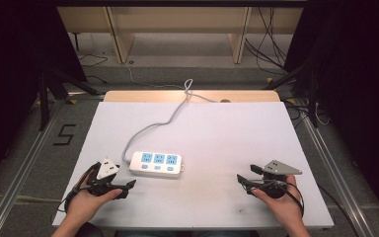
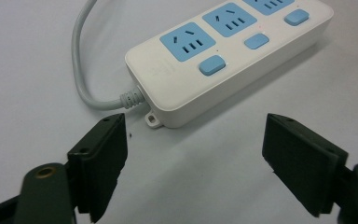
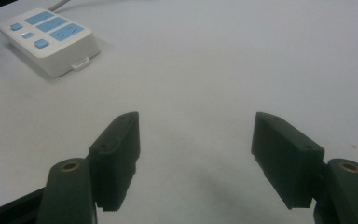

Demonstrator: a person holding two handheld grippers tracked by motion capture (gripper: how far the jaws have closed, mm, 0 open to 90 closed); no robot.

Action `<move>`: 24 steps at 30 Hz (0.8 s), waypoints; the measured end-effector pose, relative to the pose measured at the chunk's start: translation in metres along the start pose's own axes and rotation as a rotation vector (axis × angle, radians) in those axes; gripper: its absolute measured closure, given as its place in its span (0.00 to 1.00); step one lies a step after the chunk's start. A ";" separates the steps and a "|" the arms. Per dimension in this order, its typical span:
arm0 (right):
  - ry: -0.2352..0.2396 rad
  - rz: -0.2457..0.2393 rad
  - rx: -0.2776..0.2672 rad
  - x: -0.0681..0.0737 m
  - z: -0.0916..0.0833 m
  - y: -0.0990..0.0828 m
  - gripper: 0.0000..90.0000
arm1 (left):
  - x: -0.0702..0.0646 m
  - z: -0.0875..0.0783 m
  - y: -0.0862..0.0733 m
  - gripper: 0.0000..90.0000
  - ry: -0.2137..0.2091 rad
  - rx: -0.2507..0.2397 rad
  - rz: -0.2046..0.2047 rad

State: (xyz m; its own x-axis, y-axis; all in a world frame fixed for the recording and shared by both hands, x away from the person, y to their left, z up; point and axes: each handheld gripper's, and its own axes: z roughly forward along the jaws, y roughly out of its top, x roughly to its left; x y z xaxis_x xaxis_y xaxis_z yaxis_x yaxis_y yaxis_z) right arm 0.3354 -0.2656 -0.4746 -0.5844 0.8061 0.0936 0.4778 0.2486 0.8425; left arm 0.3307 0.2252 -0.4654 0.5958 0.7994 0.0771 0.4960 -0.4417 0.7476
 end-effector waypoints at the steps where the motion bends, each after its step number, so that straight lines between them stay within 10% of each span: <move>1: -0.001 0.000 0.000 0.000 0.000 0.000 0.37 | 0.000 0.000 0.000 0.28 0.003 -0.001 0.001; 20: -0.002 -0.005 0.002 0.003 0.001 0.000 0.37 | -0.002 -0.007 0.005 0.98 0.107 -0.019 0.032; 24: -0.001 -0.006 0.005 0.003 0.001 0.000 0.37 | -0.002 -0.011 0.007 0.99 0.110 -0.027 0.039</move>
State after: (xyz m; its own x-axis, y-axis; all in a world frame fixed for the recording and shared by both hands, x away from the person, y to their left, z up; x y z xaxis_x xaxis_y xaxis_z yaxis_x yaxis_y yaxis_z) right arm 0.3341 -0.2626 -0.4743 -0.5871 0.8047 0.0878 0.4776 0.2567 0.8402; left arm 0.3261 0.2247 -0.4532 0.5407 0.8223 0.1772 0.4554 -0.4633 0.7603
